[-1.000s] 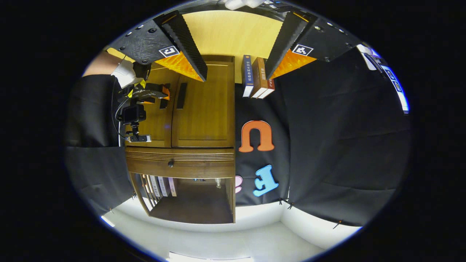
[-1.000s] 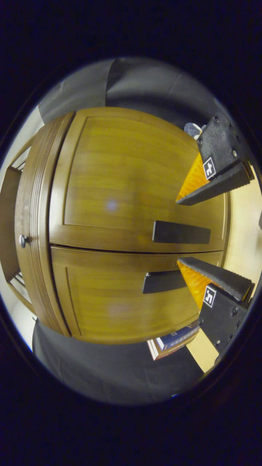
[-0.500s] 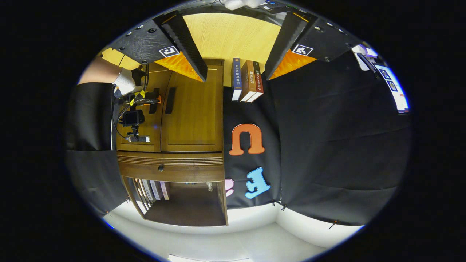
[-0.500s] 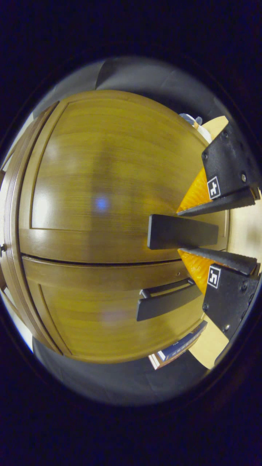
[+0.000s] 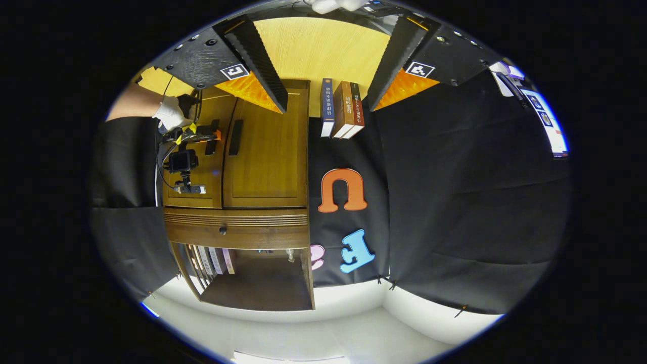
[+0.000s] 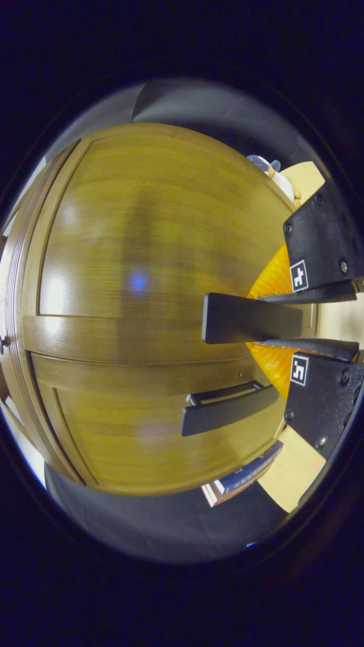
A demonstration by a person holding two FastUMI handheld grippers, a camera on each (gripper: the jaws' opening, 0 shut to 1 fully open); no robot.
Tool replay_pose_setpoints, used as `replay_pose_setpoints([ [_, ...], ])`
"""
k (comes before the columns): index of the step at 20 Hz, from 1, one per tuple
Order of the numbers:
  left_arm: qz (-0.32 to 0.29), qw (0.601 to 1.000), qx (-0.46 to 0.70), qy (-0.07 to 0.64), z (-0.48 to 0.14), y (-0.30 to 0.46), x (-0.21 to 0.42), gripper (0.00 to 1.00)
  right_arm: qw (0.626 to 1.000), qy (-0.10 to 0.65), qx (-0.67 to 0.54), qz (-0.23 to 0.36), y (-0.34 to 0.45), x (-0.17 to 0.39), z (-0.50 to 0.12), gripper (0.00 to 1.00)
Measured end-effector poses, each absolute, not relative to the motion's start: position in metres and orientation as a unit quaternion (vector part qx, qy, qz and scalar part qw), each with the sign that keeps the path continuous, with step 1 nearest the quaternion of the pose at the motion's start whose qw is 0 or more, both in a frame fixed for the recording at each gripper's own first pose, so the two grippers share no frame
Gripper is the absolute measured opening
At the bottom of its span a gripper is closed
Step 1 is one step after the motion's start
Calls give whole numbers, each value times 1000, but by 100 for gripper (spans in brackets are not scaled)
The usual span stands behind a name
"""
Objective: Open the right door of the double-door shoe cabinet with the right hand, and open the left door with the left hand.
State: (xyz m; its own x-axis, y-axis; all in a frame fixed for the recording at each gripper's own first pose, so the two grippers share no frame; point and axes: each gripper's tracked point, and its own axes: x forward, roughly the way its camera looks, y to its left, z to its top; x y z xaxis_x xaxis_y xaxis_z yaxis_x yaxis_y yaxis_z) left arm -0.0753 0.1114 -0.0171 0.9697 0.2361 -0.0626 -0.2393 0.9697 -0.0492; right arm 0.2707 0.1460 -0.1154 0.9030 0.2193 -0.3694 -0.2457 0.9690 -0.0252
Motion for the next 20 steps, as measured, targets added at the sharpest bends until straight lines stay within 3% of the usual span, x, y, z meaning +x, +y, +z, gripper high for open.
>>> replay_pose_setpoints([
  [4, 109, 993, -39, 27, -19, 109, -74, 100, 972, 189, -39, 135, 138, 250, -114, 32],
  [5, 106, 993, -40, 26, -19, 108, -74, 96, 971, 190, -38, 137, 136, 243, -115, 32],
  [20, 36, 998, -42, 14, -17, 74, -55, 97, 967, 201, -37, 152, 71, 151, -109, 29],
])
